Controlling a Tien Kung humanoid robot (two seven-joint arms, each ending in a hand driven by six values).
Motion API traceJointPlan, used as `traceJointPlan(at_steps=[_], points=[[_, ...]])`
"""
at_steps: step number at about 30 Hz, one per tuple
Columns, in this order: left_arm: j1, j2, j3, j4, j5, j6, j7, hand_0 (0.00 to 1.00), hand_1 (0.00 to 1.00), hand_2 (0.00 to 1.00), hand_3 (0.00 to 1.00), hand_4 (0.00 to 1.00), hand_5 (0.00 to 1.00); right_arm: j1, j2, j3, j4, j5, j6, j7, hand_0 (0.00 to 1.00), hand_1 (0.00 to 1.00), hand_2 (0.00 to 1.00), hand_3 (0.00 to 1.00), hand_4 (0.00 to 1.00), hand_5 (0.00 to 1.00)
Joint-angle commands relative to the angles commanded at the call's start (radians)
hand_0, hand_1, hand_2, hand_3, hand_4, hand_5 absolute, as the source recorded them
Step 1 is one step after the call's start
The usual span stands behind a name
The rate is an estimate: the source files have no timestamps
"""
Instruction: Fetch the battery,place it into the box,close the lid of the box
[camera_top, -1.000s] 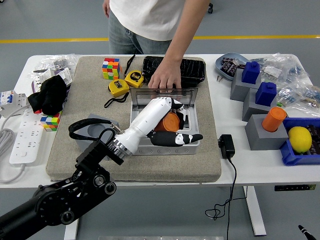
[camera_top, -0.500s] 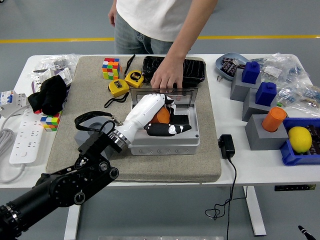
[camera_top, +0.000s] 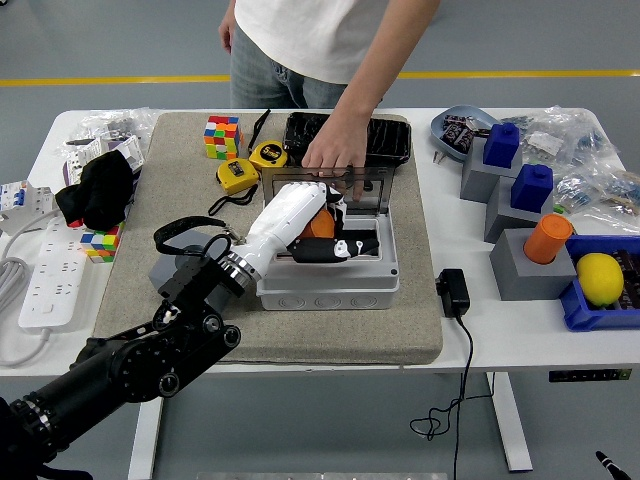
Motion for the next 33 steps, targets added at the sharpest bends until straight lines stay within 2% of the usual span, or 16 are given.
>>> traceJointPlan(at_steps=[1, 2, 7, 8, 13, 14, 19, 20, 26, 27, 31, 32, 33], points=[[0.0, -0.001, -0.001, -0.001, 0.002, -0.002, 0.001, 0.115, 0.026, 0.038, 0.033, 0.974, 0.722, 0.0, 0.0, 0.0, 0.0, 0.0, 0.0, 0.0, 0.78, 0.725, 0.725, 0.755, 0.998, 0.998], [0.0, -0.001, -0.002, -0.002, 0.002, -0.005, 0.001, 0.172, 0.083, 0.111, 0.105, 0.96, 0.694, 0.001, 0.0, 0.001, 0.0, 0.0, 0.0, 0.0, 0.78, 0.725, 0.725, 0.755, 0.998, 0.998], [0.002, -0.002, -0.005, -0.002, -0.019, -0.001, -0.02, 0.172, 0.083, 0.111, 0.105, 0.96, 0.694, 0.002, 0.0, 0.003, 0.001, -0.001, 0.001, 0.0, 0.78, 0.725, 0.725, 0.755, 0.998, 0.998], [0.003, -0.003, -0.005, -0.001, -0.023, -0.001, -0.022, 0.271, 0.227, 0.198, 0.202, 0.956, 0.693, 0.002, 0.0, 0.002, 0.001, -0.001, 0.001, 0.0, 0.78, 0.725, 0.725, 0.755, 0.998, 0.998], [0.004, -0.002, -0.009, -0.002, -0.027, -0.015, -0.018, 0.271, 0.227, 0.198, 0.202, 0.956, 0.693, 0.002, 0.0, 0.001, 0.001, 0.0, 0.002, -0.001, 0.78, 0.725, 0.725, 0.755, 0.998, 0.998], [0.004, -0.002, -0.01, -0.002, -0.025, -0.022, -0.015, 0.59, 0.537, 0.474, 0.454, 0.985, 0.704, 0.002, 0.0, 0.001, 0.001, 0.0, 0.002, -0.001, 0.78, 0.725, 0.725, 0.755, 0.998, 0.998], [0.005, -0.002, -0.012, -0.001, -0.019, -0.047, -0.006, 0.59, 0.537, 0.474, 0.454, 0.985, 0.704, 0.002, 0.0, 0.0, 0.001, 0.001, 0.003, -0.001, 0.78, 0.725, 0.725, 0.755, 0.998, 0.998], [0.005, -0.002, -0.012, -0.001, -0.018, -0.053, -0.004, 0.768, 0.712, 0.617, 0.585, 0.998, 0.716, 0.003, -0.001, 0.0, 0.001, 0.001, 0.002, -0.001, 0.78, 0.723, 0.725, 0.756, 0.998, 0.998], [0.007, 0.0, -0.013, -0.011, -0.011, -0.06, 0.002, 0.768, 0.712, 0.617, 0.585, 0.998, 0.716, 0.002, -0.001, 0.0, 0.001, 0.003, 0.003, -0.001, 0.78, 0.723, 0.725, 0.756, 0.998, 0.998], [0.009, 0.002, -0.015, -0.02, -0.007, -0.062, 0.005, 0.783, 0.746, 0.637, 0.608, 0.998, 0.724, 0.002, -0.001, 0.001, 0.001, 0.002, 0.003, -0.001, 0.78, 0.723, 0.726, 0.756, 0.998, 0.998], [0.028, 0.025, -0.024, -0.105, 0.041, -0.103, 0.05, 0.783, 0.746, 0.637, 0.608, 0.998, 0.724, 0.001, 0.0, 0.006, 0.001, 0.0, 0.003, -0.002, 0.78, 0.723, 0.726, 0.756, 0.998, 0.998], [0.033, 0.031, -0.026, -0.13, 0.052, -0.119, 0.061, 0.435, 0.521, 0.514, 0.511, 0.998, 0.728, 0.0, 0.0, 0.007, 0.001, -0.001, 0.003, -0.002, 0.78, 0.722, 0.726, 0.756, 0.998, 0.998], [0.042, 0.041, -0.033, -0.16, 0.065, -0.147, 0.08, 0.435, 0.521, 0.514, 0.511, 0.998, 0.728, 0.0, 0.0, 0.008, 0.001, -0.002, 0.003, -0.002, 0.78, 0.722, 0.726, 0.756, 0.998, 0.998]])
